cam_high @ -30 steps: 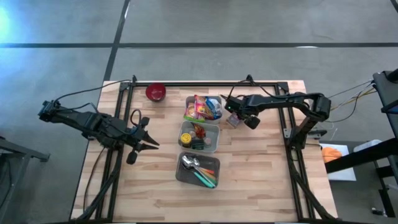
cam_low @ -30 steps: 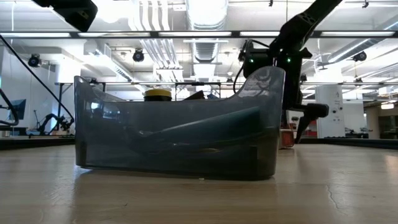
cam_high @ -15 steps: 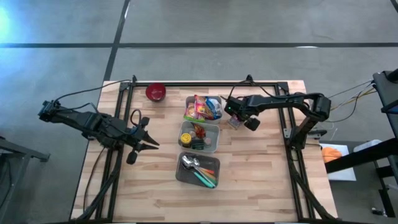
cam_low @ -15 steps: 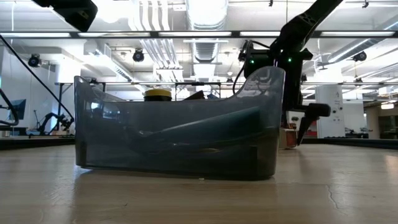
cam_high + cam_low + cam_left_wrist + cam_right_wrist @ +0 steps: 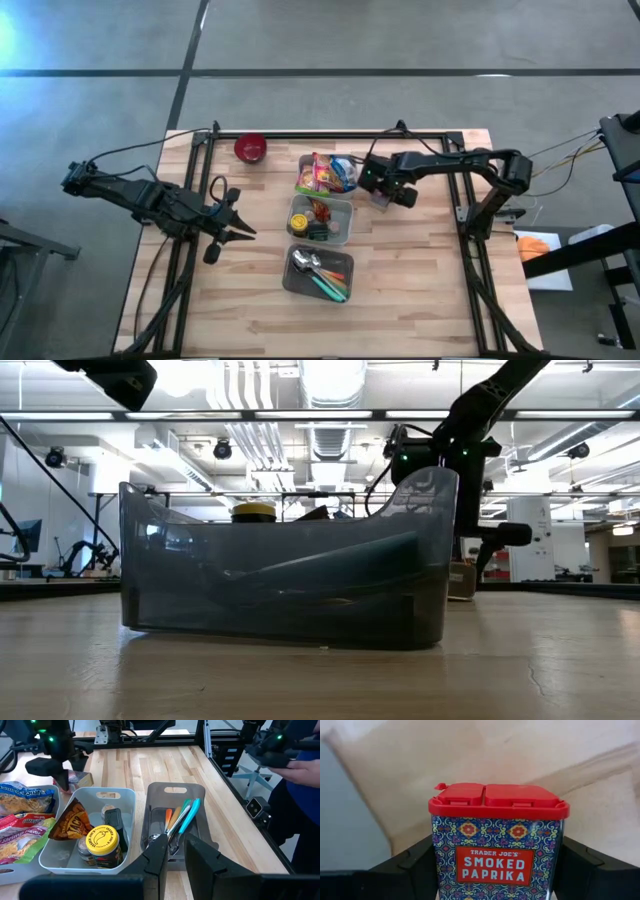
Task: Pick & Place Food Item
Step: Put the red seasoning can into the bottom gray bin
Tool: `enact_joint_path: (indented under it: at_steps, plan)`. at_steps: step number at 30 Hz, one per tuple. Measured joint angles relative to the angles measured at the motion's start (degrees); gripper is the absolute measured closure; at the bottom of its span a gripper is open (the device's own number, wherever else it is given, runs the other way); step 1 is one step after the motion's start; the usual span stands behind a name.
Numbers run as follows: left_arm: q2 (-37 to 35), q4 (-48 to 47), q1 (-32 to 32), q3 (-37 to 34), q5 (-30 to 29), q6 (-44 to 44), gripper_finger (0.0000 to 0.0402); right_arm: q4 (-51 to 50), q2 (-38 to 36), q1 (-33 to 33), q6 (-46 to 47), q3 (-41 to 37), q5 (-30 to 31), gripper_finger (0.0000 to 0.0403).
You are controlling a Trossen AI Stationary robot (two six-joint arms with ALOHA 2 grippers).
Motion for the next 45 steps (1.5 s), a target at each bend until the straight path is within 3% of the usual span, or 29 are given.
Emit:
enact_joint_path:
  at_steps: [9,14,23,30,37,42,45]
  plan:
    - [0.00,0.00,0.00,0.00,0.00,0.00,0.0335,-1.25,-0.14,0.39,-12.11,2.59,-3.04,0.0096]
    - [0.00,-0.02,0.01,0.00,0.00,0.00,0.0335,-1.43,-2.13,1.42,-12.90,2.61,-3.03,0.0125]
    - [-0.02,0.00,0.02,0.00,0.00,0.00,0.0335,1.23,-10.73,2.56,-20.57,2.59,-3.18,0.0125]
    - [-0.02,0.02,0.00,0.00,0.00,0.00,0.0335,7.47,-18.93,4.74,-42.78,2.59,-12.39,0.0125]
    - [-0.02,0.00,0.02,0.00,0.00,0.01,0.0335,7.63,-22.93,10.71,-65.02,2.59,-14.32,0.0125]
    - [-0.02,0.00,0.01,0.00,0.00,0.00,0.0335,9.51,-23.17,12.50,-71.67,2.57,-12.92,0.0125]
    - [-0.02,0.00,0.01,0.00,0.00,0.00,0.0335,10.43,-23.19,12.78,-70.64,2.61,-12.60,0.0125]
